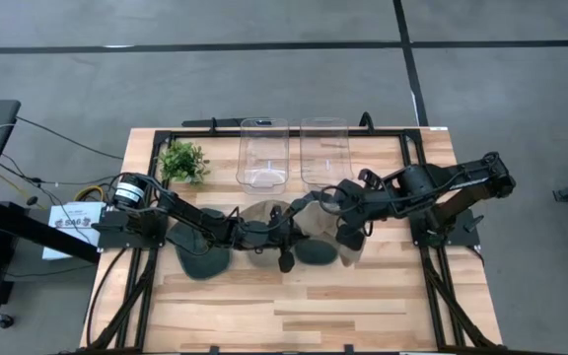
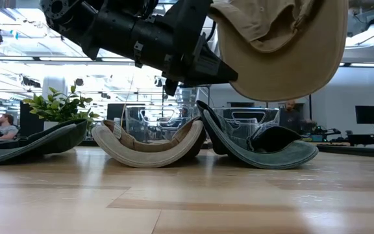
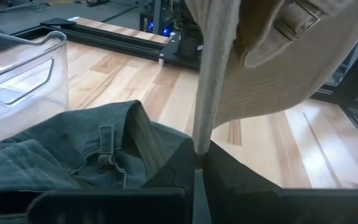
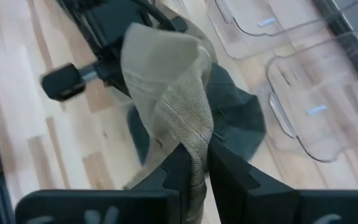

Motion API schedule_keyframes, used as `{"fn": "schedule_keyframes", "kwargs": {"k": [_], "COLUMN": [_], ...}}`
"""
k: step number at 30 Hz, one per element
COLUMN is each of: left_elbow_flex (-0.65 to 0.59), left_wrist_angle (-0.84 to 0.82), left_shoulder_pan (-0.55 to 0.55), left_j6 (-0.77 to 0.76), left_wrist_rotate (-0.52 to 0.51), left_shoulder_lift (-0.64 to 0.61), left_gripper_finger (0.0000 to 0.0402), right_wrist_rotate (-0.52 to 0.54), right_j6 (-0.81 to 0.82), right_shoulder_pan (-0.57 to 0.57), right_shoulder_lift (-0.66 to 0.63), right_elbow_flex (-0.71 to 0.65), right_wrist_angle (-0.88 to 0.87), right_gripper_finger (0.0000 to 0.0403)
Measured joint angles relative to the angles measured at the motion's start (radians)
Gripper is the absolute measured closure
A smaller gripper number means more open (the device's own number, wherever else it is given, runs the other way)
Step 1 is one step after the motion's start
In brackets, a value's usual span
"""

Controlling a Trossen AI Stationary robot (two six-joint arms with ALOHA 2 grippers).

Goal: Pick & Place hat
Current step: Put the right brown cap into the right transparent bin

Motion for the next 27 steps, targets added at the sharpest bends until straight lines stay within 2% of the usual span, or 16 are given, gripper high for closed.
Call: {"fn": "schedule_keyframes", "kwargs": {"k": [9,19,27], "left_elbow_flex": [0.000,0.001,0.001], "left_wrist_angle": [-0.015,-0.053,-0.060], "left_shoulder_pan": [0.008,0.023,0.024], "left_j6": [-0.055,-0.091,-0.092], "left_wrist_rotate": [-0.026,-0.026,-0.027], "left_shoulder_lift": [0.000,-0.002,-0.001], "left_gripper_finger": [0.0389,0.0389,0.0389], "right_wrist_rotate": [0.072,0.078,0.133], "right_j6": [0.008,0.000,0.000], "right_shoulder_pan": [0.000,-0.006,-0.007], "right_shoulder_lift": [0.000,-0.010,-0.014], "right_elbow_flex": [0.000,0.001,0.052], "right_wrist_angle": [-0.089,-0.104,-0.142], "right_gripper_finger": [0.0376,0.0360,0.0387]}}
